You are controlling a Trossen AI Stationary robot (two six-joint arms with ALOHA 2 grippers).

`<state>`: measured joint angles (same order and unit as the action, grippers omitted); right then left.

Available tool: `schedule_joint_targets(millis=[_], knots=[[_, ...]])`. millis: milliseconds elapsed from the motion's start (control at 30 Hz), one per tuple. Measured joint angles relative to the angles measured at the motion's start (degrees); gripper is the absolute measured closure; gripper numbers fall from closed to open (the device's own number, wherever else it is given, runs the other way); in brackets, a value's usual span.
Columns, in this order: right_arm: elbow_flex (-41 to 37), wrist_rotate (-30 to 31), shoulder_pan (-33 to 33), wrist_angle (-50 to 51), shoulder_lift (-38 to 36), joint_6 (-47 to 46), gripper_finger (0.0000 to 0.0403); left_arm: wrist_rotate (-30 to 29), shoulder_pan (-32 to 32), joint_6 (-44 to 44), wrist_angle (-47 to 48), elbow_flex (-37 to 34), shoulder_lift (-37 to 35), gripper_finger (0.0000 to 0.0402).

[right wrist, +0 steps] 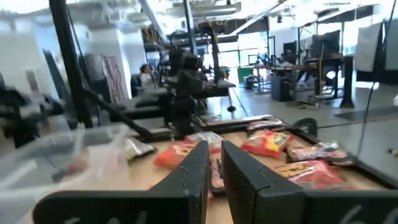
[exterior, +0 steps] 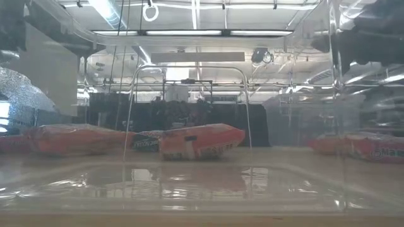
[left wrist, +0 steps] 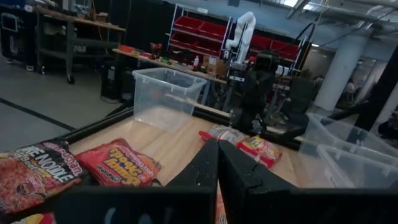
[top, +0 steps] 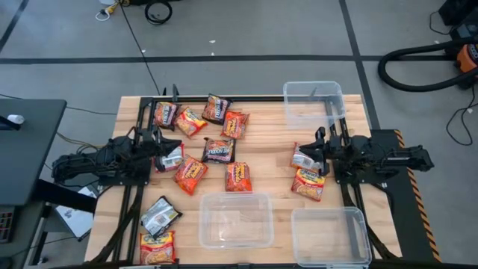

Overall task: Sort Maruchan noodles
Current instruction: Put the orange noodle pack into the bottom left transparent bin

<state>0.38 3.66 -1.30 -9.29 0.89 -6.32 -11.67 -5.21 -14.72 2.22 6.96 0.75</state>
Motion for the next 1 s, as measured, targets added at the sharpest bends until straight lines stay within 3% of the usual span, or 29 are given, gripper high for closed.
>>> schedule_joint_targets(millis=[100,200,433,533,667,833,1000], knots=[[0.7,1.7,0.2,-2.4,1.2,-8.3,0.0353,-0.1,0.0,0.3,-0.2,0.0,0.0,0.0390],[4.2,2.0,2.6,4.2,6.5,-10.4,0.0358,-0.1,0.0,0.3,-0.2,0.0,0.0,0.0390],[15.0,15.0,14.7,8.9,31.5,-12.3,0.0386,-0.1,0.0,0.4,0.1,0.0,0.0,0.0390],[23.2,21.3,19.3,18.0,42.8,-15.8,0.0395,-0.1,0.0,0.4,0.1,0.0,0.0,0.0390],[37.1,22.0,21.8,39.8,56.5,-24.5,0.0395,-0.1,0.0,0.3,0.1,0.0,0.0,0.0390],[48.2,19.9,21.7,63.0,70.3,-30.9,0.0352,-0.1,0.0,0.3,-1.0,0.0,0.0,0.0390],[50.1,19.0,18.0,67.5,78.4,-30.9,0.0279,-0.1,0.0,0.3,-2.4,0.0,0.0,0.0390]])
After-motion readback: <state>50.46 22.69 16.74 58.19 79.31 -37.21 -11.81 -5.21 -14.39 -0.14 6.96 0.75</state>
